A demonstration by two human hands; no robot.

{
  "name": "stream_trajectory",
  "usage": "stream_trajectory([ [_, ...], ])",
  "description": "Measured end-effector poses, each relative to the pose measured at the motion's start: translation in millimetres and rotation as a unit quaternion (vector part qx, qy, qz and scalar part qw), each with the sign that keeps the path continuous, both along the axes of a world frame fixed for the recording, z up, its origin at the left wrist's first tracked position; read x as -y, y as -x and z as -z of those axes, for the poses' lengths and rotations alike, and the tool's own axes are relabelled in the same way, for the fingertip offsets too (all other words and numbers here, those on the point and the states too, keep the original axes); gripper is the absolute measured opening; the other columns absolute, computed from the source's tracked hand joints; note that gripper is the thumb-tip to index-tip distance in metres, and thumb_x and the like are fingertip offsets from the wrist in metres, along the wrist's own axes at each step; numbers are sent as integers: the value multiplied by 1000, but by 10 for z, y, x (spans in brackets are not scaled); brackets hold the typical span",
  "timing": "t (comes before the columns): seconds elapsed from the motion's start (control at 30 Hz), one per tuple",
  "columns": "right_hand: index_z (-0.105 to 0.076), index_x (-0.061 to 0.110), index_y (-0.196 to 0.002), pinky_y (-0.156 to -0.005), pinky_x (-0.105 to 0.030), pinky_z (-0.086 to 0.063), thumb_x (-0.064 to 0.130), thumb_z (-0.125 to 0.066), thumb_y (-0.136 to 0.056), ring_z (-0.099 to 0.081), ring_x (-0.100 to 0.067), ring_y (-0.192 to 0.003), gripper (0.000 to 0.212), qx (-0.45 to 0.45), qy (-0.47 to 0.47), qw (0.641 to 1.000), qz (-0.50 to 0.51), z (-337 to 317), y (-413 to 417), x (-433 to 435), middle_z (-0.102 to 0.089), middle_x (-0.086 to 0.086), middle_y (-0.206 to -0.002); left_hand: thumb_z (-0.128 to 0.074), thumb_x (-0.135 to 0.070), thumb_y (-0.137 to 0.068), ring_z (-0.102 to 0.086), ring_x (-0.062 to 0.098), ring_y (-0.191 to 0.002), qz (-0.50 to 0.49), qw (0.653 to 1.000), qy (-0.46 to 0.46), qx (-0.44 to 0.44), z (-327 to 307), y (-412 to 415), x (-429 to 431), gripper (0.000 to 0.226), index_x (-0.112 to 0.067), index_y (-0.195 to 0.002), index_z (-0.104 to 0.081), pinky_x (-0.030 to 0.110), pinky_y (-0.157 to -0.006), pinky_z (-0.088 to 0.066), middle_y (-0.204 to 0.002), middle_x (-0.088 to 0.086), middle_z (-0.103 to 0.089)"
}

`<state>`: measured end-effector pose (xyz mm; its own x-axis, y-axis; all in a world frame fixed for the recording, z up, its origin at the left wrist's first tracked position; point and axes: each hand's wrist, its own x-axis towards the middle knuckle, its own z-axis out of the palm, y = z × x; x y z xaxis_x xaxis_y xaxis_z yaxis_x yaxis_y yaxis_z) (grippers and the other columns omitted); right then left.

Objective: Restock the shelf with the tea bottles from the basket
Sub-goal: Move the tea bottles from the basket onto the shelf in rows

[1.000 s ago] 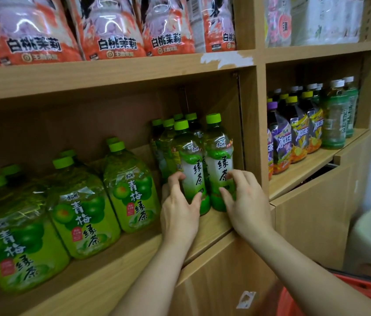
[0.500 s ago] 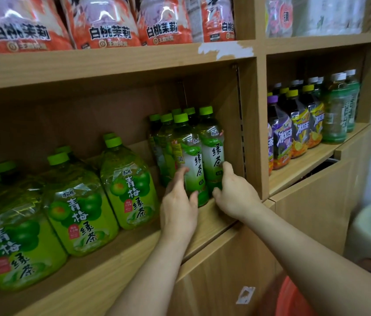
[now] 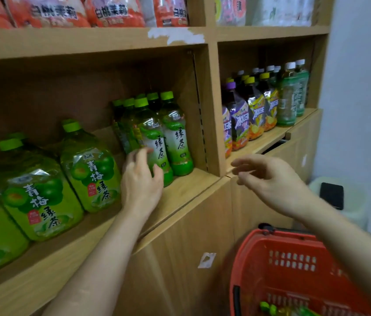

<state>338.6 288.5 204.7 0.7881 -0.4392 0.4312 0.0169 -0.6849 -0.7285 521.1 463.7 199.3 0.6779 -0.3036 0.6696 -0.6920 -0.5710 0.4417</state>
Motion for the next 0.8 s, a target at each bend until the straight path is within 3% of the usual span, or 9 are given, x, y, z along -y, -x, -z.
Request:
stream_trajectory([
  [0.17, -67, 28, -91, -82, -37, -56, 10, -59, -89, -70, -7, -76, 19, -46, -34, 994, 97, 365, 1174, 325, -74, 3, -82, -55, -10, -86, -59, 21, -91, 147, 982, -8, 118, -232, 570, 231, 20, -10, -102, -67, 33, -81, -48, -101, 6, -63],
  [0.3, -68, 28, -85, -78, -32, -52, 11, -62, -87, -68, -8, -75, 18, -106, -14, 980, 166, 744, 1873, 484, -74, 1, -77, -54, -13, -84, -60, 7, -77, 305, 952, -5, 36, 80, 1251, 696, 18, -14, -91, -70, 21, -72, -47, -86, -4, -68],
  [0.43, -68, 26, -87, -78, -28, -52, 10, -65, -85, -67, -6, -72, 16, -152, -25, 968, 198, 1257, 2247, 589, -72, 6, -77, -55, -15, -81, -64, 12, -82, 387, 910, -135, -57, 1045, 1784, 1202, 18, -15, -87, -72, 23, -76, -45, -86, -1, -72],
  [0.53, -71, 19, -99, -84, -29, -49, 13, -65, -85, -66, -14, -85, 17, -210, -36, 957, 197, 1684, 2305, 702, -72, 1, -92, -55, -24, -85, -63, 22, -96, 376, 871, -304, -87, 1760, 1985, 1487, 21, -19, -100, -69, 32, -85, -47, -100, 2, -69],
  [0.67, -59, 18, -122, -90, -30, -47, 21, -67, -83, -63, -22, -99, 39, -286, -58, 943, 158, 2131, 2133, 850, -66, -5, -108, -51, -35, -91, -58, 30, -109, 285, 828, -458, -156, 2521, 2053, 1688, 37, -16, -122, -55, 40, -90, -48, -117, 9, -60],
  [0.8, -46, 20, -134, -96, -37, -47, 28, -68, -83, -58, -24, -110, 56, -325, -63, 933, 141, 2459, 1890, 1010, -59, -10, -123, -50, -48, -90, -57, 38, -112, 176, 746, -584, -268, 3287, 1987, 1714, 57, -4, -127, -43, 41, -86, -48, -124, 18, -58],
])
